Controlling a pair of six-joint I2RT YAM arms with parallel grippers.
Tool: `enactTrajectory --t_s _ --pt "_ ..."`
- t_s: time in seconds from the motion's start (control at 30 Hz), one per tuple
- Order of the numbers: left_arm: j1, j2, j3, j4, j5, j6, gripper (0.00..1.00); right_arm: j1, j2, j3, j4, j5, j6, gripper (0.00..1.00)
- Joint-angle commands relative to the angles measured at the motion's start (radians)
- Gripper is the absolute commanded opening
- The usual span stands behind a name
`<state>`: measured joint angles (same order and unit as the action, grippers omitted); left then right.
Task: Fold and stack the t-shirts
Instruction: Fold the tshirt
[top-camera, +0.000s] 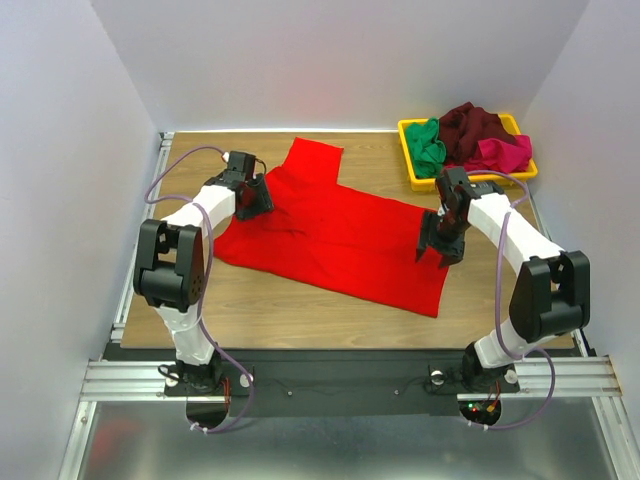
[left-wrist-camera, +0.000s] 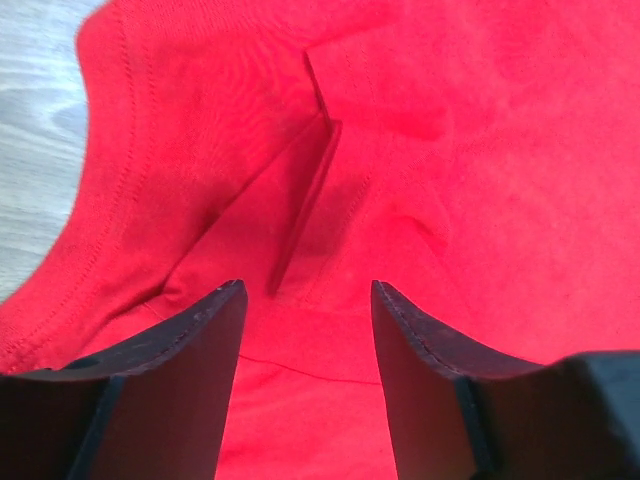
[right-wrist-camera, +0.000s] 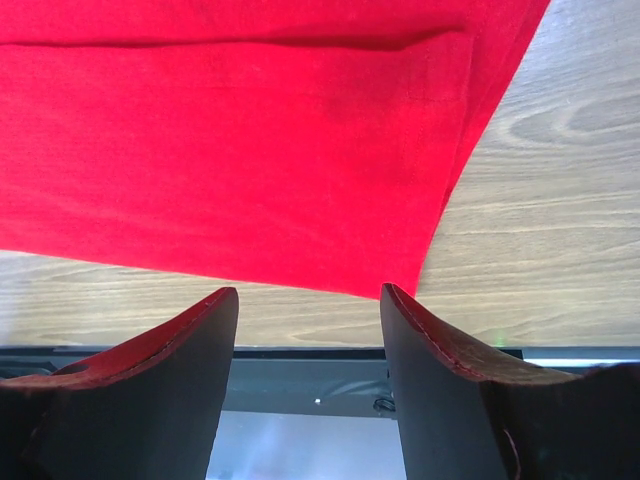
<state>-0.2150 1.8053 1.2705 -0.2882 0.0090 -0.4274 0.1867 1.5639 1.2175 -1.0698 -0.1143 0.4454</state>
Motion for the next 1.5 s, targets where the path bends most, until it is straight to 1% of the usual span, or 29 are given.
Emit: enactTrajectory --t_s 0.0,0.03,0.17,0.63,0.7,0.73,0.77,0.8,0.9,0.93,1.0,1.03,1.23,1.27,1.47 --pt "-0.017 -0.008 0.036 -0.008 -0.001 0.021 0.62 0.005 -0.048 -0.007 -0.004 0.011 0.021 0.65" --pt "-0.02 -0.006 0.03 -0.006 -0.032 0.019 0.62 0.007 -0.051 -0.012 -0.001 0.011 0.022 0.65" --pt "-0.046 0.02 0.02 -0.005 -0.046 0.019 0.62 0.007 -0.053 -0.01 -0.001 0.01 0.024 0.65" --pt "-0.06 0.074 0.0 0.007 -0.087 0.029 0.62 0.005 -0.059 -0.019 0.002 0.007 0.026 0.65" --pt "-0.061 0.078 -0.005 0.009 -0.089 0.035 0.6 0.005 -0.062 -0.019 0.002 0.007 0.026 0.66" --pt "-0.063 0.078 -0.006 0.008 -0.09 0.035 0.48 0.007 -0.062 -0.019 0.002 0.008 0.027 0.66" --pt "-0.064 0.075 -0.007 0.007 -0.093 0.036 0.42 0.007 -0.062 -0.019 0.004 0.008 0.027 0.66" --pt "-0.066 0.071 -0.008 0.007 -0.093 0.036 0.33 0.007 -0.062 -0.019 0.004 0.01 0.027 0.66" --pt "-0.069 0.059 -0.003 0.006 -0.092 0.035 0.21 0.007 -0.062 -0.024 0.004 0.01 0.027 0.66" --pt "-0.072 0.057 0.001 0.006 -0.09 0.035 0.13 0.007 -0.062 -0.024 0.005 0.008 0.027 0.66" --pt "-0.075 0.057 0.018 0.001 -0.075 0.033 0.07 0.007 -0.062 -0.027 0.007 0.007 0.026 0.66" --pt "-0.081 0.055 0.024 -0.005 -0.067 0.032 0.06 0.007 -0.059 -0.027 0.007 0.007 0.026 0.65" --pt "-0.124 0.075 0.134 -0.065 -0.047 0.013 0.06 0.007 -0.054 -0.03 0.007 -0.002 0.016 0.66" --pt "-0.138 0.084 0.176 -0.083 -0.038 0.013 0.06 0.007 -0.054 -0.03 0.007 -0.002 0.013 0.66" --pt "-0.17 0.189 0.329 -0.126 -0.015 -0.01 0.06 0.007 -0.056 -0.036 0.005 -0.007 0.007 0.66"
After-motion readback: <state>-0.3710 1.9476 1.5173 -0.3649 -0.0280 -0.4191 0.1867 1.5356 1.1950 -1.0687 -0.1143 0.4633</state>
